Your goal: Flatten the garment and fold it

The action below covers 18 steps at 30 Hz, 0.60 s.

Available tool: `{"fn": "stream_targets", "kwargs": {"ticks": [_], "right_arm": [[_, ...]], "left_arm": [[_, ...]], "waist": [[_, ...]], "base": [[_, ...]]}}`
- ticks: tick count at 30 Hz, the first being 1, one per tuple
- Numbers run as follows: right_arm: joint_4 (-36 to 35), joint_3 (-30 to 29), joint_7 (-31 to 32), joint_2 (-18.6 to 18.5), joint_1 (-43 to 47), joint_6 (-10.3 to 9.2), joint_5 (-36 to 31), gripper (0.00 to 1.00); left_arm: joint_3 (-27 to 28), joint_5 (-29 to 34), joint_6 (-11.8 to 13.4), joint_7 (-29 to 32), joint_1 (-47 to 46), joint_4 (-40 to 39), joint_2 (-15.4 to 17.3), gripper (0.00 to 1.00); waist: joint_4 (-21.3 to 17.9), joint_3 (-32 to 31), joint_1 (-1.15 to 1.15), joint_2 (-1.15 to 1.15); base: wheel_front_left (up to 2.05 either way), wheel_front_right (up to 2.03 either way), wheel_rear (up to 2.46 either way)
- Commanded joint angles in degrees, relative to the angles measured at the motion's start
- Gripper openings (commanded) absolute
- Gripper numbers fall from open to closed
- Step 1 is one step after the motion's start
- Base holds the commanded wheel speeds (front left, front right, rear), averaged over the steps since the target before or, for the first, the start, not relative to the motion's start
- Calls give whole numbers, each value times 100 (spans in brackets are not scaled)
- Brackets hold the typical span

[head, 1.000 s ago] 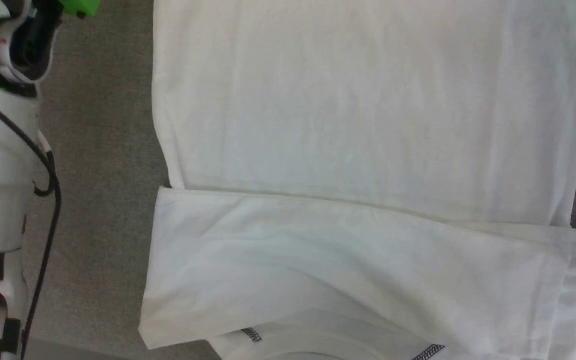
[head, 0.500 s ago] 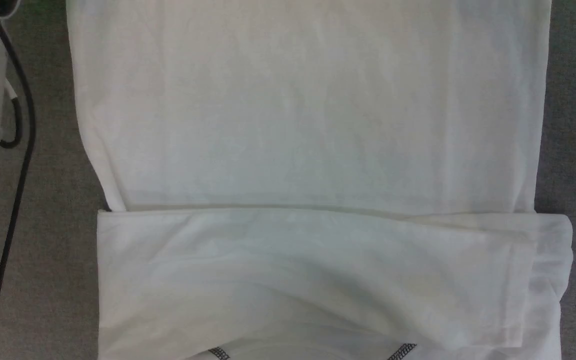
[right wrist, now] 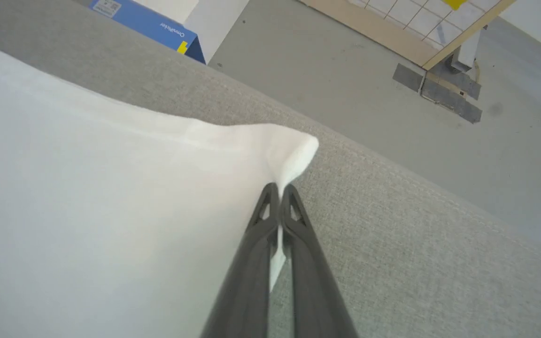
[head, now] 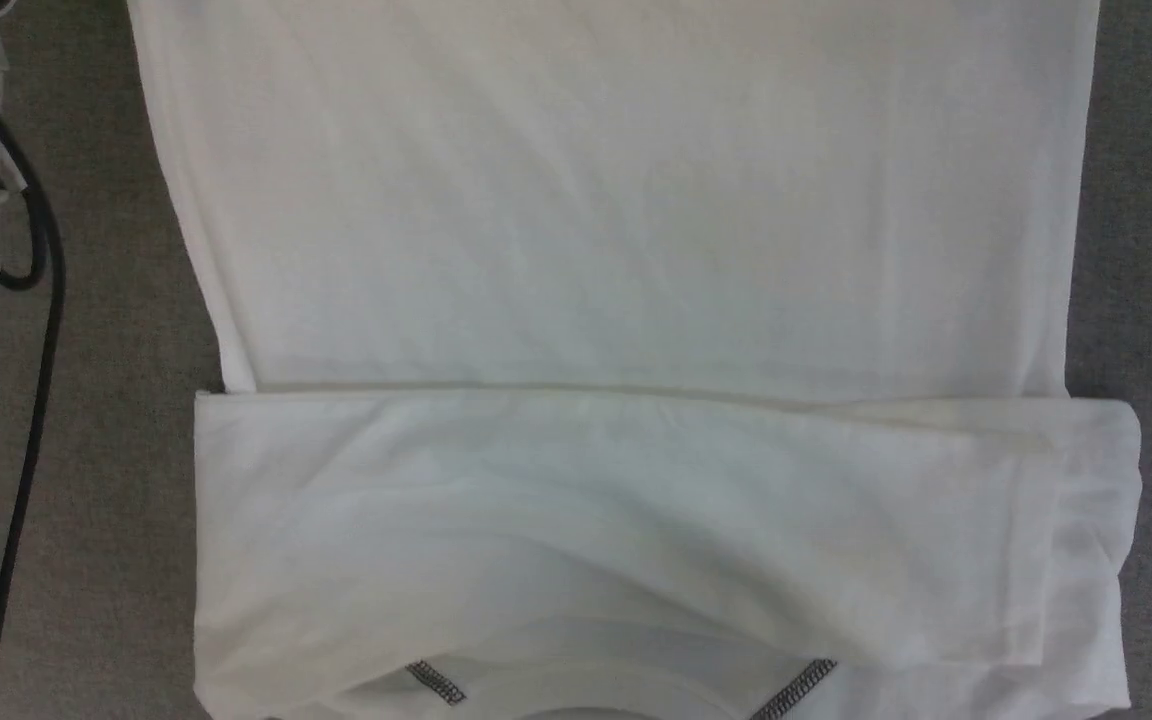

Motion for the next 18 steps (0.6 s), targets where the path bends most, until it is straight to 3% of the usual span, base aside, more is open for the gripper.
{"fn": "stream_targets", "kwargs": {"ticks": [1, 9, 13, 18], "right_arm": [[32, -77, -158, 38, -175, -6, -100, 0], [310, -537, -1296, 319, -602, -6, -713, 0], [529, -688, -1744, 420, -643, -6, -831, 0], [647, -614, -2044, 417, -222, -6, -478, 0]], "left_arm": [[20, 185, 48, -266, -75, -51, 56, 0], [-61, 818, 85, -1790, -491, 83, 130, 0], [-153, 942, -77, -2346, -543, 264, 113, 0], [-332, 822, -500, -2764, -228, 428, 6, 0]], "waist": [[-7, -34, 0, 0], [-84, -171, 0, 0], [-104, -305, 0, 0], [-86, -727, 0, 0]], "base": [[0, 0, 0], [0, 0, 0], [0, 0, 0], [0, 0, 0]]}}
